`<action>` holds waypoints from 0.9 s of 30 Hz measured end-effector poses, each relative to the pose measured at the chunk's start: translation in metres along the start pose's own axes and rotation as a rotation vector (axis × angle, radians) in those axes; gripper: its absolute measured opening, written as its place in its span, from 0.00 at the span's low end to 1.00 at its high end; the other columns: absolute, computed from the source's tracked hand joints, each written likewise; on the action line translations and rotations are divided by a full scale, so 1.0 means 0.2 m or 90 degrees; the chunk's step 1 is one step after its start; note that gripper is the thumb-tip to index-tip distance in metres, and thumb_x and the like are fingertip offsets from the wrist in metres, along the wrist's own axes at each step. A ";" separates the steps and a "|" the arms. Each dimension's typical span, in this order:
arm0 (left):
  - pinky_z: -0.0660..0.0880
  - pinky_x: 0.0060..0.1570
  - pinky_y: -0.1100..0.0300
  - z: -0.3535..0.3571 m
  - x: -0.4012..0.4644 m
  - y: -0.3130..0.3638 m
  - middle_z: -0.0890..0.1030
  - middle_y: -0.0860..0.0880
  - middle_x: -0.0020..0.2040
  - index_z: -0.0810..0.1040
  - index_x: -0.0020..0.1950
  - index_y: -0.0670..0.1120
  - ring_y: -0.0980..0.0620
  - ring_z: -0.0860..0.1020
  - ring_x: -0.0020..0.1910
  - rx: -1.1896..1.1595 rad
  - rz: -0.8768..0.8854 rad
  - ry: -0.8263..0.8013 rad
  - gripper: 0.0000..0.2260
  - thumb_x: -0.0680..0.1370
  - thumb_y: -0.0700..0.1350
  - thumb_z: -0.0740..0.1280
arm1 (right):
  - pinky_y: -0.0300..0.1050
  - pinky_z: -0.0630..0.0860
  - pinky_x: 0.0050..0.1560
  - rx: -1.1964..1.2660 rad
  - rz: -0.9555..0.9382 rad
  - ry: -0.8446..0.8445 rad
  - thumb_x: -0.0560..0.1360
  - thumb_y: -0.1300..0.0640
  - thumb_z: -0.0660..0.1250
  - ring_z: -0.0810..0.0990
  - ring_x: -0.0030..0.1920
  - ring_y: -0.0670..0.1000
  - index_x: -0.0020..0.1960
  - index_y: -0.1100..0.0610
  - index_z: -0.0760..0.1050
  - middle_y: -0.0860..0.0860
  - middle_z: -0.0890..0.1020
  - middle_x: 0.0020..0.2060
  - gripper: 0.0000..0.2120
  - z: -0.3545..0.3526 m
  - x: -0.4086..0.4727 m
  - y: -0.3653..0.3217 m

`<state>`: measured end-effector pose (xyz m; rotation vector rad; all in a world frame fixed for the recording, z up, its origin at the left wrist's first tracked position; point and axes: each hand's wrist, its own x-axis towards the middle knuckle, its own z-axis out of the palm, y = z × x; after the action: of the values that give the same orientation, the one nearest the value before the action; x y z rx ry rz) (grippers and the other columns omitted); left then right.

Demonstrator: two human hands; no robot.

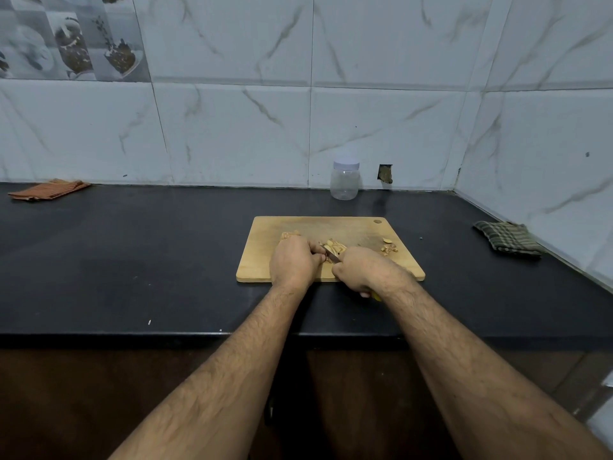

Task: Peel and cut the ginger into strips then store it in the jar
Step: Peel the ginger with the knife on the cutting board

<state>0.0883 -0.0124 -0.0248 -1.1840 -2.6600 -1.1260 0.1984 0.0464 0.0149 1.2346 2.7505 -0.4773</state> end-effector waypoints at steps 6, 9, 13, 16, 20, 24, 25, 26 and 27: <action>0.70 0.37 0.62 0.02 0.00 0.00 0.84 0.55 0.44 0.86 0.48 0.55 0.56 0.76 0.40 0.018 0.000 0.031 0.04 0.77 0.50 0.71 | 0.44 0.76 0.31 -0.013 0.009 -0.004 0.81 0.56 0.56 0.78 0.29 0.51 0.53 0.60 0.77 0.54 0.82 0.36 0.12 0.01 0.00 -0.01; 0.70 0.37 0.61 0.02 -0.01 0.00 0.84 0.54 0.44 0.86 0.49 0.55 0.57 0.76 0.40 0.020 0.002 0.038 0.04 0.77 0.50 0.71 | 0.43 0.74 0.29 -0.018 0.007 -0.002 0.81 0.55 0.56 0.78 0.29 0.50 0.53 0.60 0.76 0.54 0.82 0.37 0.12 0.01 0.00 0.00; 0.71 0.38 0.61 0.02 -0.01 0.01 0.84 0.55 0.44 0.86 0.50 0.55 0.57 0.76 0.41 0.030 0.004 0.044 0.05 0.77 0.50 0.71 | 0.41 0.71 0.26 -0.034 0.013 -0.006 0.82 0.54 0.56 0.76 0.27 0.50 0.55 0.59 0.75 0.54 0.81 0.35 0.12 0.01 -0.03 0.00; 0.71 0.38 0.61 0.02 -0.02 0.01 0.84 0.55 0.45 0.85 0.51 0.55 0.57 0.75 0.41 0.038 0.007 0.048 0.05 0.78 0.50 0.70 | 0.41 0.71 0.26 -0.046 0.013 -0.005 0.82 0.54 0.55 0.77 0.26 0.50 0.55 0.60 0.75 0.54 0.81 0.36 0.13 0.01 -0.05 0.01; 0.70 0.38 0.60 0.01 -0.03 0.02 0.84 0.55 0.45 0.85 0.51 0.55 0.56 0.76 0.42 0.046 0.013 0.052 0.05 0.78 0.49 0.70 | 0.41 0.72 0.25 -0.021 0.021 -0.002 0.81 0.55 0.56 0.77 0.27 0.51 0.57 0.60 0.75 0.55 0.81 0.40 0.12 0.02 -0.08 0.03; 0.71 0.39 0.60 0.01 -0.03 0.02 0.85 0.55 0.45 0.85 0.50 0.55 0.53 0.80 0.46 0.045 0.015 0.057 0.05 0.77 0.49 0.69 | 0.42 0.72 0.25 -0.017 0.022 -0.009 0.82 0.55 0.56 0.77 0.27 0.51 0.53 0.59 0.73 0.55 0.80 0.40 0.10 0.02 -0.13 0.04; 0.71 0.39 0.60 0.01 -0.03 0.02 0.85 0.54 0.46 0.85 0.50 0.55 0.53 0.80 0.46 0.047 0.017 0.057 0.05 0.77 0.49 0.69 | 0.41 0.72 0.24 -0.013 0.020 -0.012 0.82 0.55 0.56 0.77 0.27 0.51 0.52 0.59 0.73 0.55 0.80 0.40 0.10 0.02 -0.14 0.05; 0.71 0.39 0.60 0.01 -0.03 0.02 0.84 0.54 0.46 0.85 0.50 0.54 0.53 0.80 0.47 0.050 0.019 0.057 0.05 0.77 0.49 0.69 | 0.41 0.71 0.24 -0.011 0.018 -0.015 0.82 0.55 0.56 0.77 0.28 0.51 0.51 0.58 0.73 0.55 0.80 0.40 0.10 0.02 -0.15 0.05; 0.71 0.39 0.60 0.01 -0.03 0.02 0.84 0.54 0.46 0.85 0.50 0.54 0.53 0.80 0.47 0.053 0.019 0.055 0.05 0.78 0.49 0.69 | 0.41 0.71 0.24 -0.008 0.018 -0.018 0.82 0.55 0.56 0.78 0.28 0.51 0.51 0.58 0.73 0.55 0.80 0.40 0.09 0.02 -0.16 0.06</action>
<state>0.0968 -0.0135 -0.0250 -1.1309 -2.5890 -1.0270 0.2278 0.0300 0.0138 1.2521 2.7043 -0.4705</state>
